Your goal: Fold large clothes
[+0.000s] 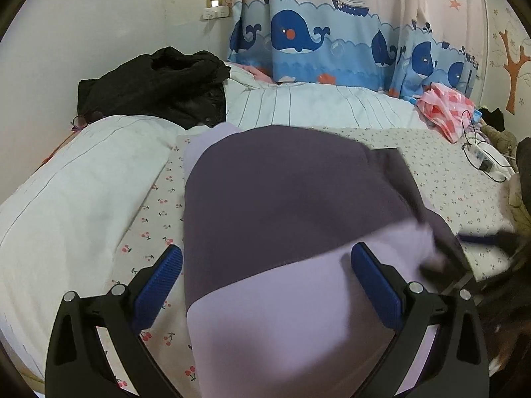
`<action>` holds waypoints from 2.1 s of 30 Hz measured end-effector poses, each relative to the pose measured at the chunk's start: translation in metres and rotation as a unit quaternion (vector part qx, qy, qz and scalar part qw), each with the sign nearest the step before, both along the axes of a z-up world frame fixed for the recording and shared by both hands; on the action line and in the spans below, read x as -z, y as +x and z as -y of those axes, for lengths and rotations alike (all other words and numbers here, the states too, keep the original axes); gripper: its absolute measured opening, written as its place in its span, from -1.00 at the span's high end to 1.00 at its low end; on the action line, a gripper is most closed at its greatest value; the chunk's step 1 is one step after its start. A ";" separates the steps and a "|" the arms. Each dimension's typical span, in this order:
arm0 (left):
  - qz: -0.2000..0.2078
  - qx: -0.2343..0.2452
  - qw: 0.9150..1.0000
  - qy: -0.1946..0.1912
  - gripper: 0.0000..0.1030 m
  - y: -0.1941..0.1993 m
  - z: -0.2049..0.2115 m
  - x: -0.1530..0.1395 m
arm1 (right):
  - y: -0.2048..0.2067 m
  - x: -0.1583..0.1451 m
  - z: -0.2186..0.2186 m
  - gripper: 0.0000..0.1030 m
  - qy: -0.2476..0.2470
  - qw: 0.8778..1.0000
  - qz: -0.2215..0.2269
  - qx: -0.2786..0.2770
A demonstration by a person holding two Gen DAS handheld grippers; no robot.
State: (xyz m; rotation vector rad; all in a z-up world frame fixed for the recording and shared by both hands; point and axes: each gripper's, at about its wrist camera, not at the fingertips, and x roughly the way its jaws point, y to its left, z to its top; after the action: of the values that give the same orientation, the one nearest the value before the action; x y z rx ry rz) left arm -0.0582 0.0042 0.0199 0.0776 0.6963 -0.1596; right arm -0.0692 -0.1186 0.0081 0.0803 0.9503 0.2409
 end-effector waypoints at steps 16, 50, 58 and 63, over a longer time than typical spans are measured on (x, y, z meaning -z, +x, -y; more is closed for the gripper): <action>0.020 0.006 1.000 0.013 -0.89 -0.021 0.003 -0.011 | -0.035 -0.058 -0.003 -0.86 0.035 0.995 0.092 -0.032; -0.041 -0.053 0.997 -0.049 -0.89 -0.012 -0.030 -0.021 | -0.012 -0.061 -0.019 -0.86 -0.052 0.990 0.120 0.057; -0.031 -0.047 0.998 -0.029 -0.89 -0.014 -0.020 -0.022 | -0.011 -0.059 -0.016 -0.86 -0.054 0.990 0.116 0.054; -0.034 -0.048 0.998 -0.030 -0.89 -0.013 -0.021 -0.021 | -0.011 -0.058 -0.015 -0.86 -0.053 0.991 0.112 0.053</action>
State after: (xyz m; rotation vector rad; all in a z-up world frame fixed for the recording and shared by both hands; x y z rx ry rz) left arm -0.0711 0.0256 0.0410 -0.0183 0.7618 -0.0905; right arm -0.0798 -0.1040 0.0657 0.0060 0.7316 0.0989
